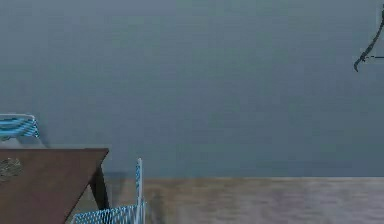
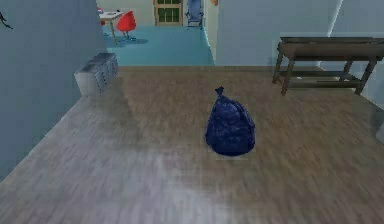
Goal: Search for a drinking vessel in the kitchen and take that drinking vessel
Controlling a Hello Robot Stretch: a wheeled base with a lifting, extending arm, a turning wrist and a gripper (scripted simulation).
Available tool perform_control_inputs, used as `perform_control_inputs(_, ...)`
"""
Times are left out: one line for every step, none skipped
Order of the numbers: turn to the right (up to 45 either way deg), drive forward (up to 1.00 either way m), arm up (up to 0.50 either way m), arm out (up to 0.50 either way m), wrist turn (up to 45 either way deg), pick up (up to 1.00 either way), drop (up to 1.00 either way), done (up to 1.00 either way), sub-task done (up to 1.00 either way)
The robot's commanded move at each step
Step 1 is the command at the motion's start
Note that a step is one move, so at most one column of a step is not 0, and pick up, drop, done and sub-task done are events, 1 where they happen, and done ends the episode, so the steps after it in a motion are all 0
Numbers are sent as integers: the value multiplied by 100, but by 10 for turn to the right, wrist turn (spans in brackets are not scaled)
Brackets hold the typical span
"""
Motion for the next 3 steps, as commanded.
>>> perform_control_inputs(150, 0, 0, 0, 0, 0, 0, 0, 0)
perform_control_inputs(0, 35, 0, 0, 0, 0, 0, 0, 0)
perform_control_inputs(-180, 0, 0, 0, 0, 0, 0, 0, 0)
